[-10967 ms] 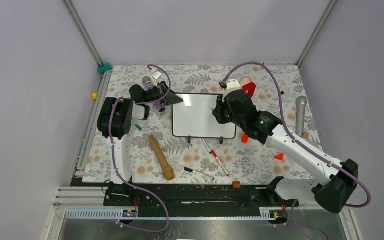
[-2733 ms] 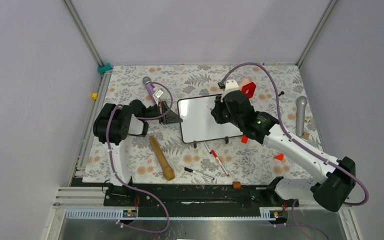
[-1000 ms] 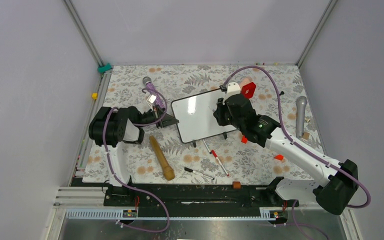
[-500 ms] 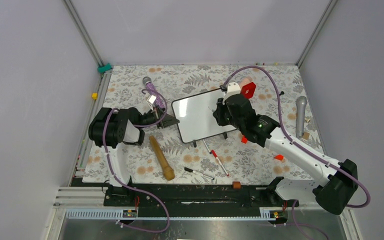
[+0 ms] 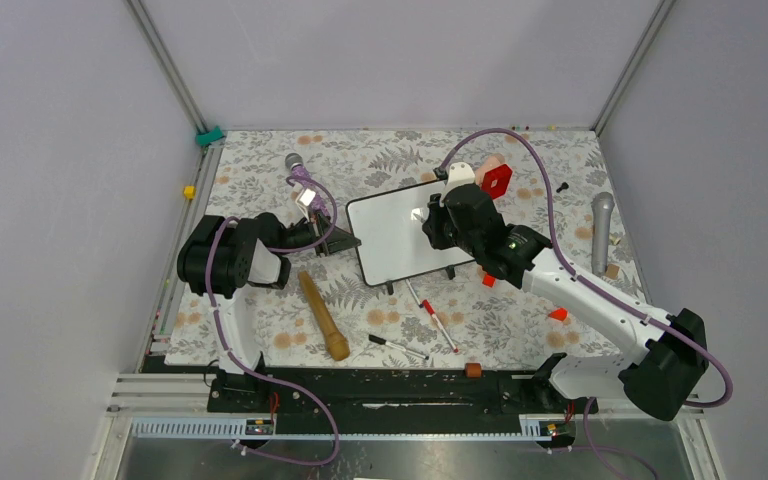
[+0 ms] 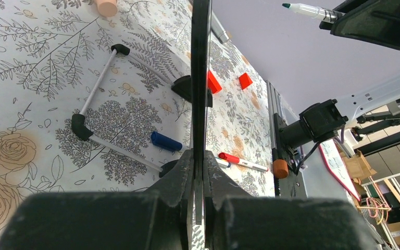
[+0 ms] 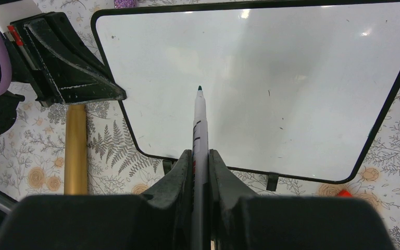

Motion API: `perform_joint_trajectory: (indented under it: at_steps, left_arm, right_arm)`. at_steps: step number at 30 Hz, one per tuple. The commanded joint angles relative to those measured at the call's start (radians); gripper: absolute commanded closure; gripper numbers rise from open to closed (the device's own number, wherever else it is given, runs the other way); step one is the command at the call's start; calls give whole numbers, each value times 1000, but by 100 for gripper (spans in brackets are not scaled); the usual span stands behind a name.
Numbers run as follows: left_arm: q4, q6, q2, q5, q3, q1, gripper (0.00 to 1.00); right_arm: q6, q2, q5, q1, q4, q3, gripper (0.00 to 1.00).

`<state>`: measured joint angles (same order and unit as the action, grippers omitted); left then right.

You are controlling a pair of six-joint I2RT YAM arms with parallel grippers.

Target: Write a sentence on the whiteboard

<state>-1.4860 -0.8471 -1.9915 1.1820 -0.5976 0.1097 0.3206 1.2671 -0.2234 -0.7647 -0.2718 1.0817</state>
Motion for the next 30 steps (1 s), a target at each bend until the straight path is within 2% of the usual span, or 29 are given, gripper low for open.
perform_joint_trajectory:
  at_steps: [1, 11, 15, 16, 30]
  left_arm:
    - [11, -22, -8, 11, -12, 7, 98]
    - [11, -76, 19, 26, -4, -17, 92]
    - [10, -108, 7, 56, -16, -25, 75]
    - [10, -117, 2, 54, -19, -27, 74]
    - [10, -117, 3, 38, -8, -35, 74]
  right_arm:
    - [8, -12, -6, 4, 11, 32, 100]
    - [1, -10, 0, 5, 8, 30, 100]
    - [2, -11, 2, 5, 7, 32, 100]
    - [1, -12, 1, 5, 9, 32, 100]
    - [4, 6, 7, 4, 12, 45, 100]
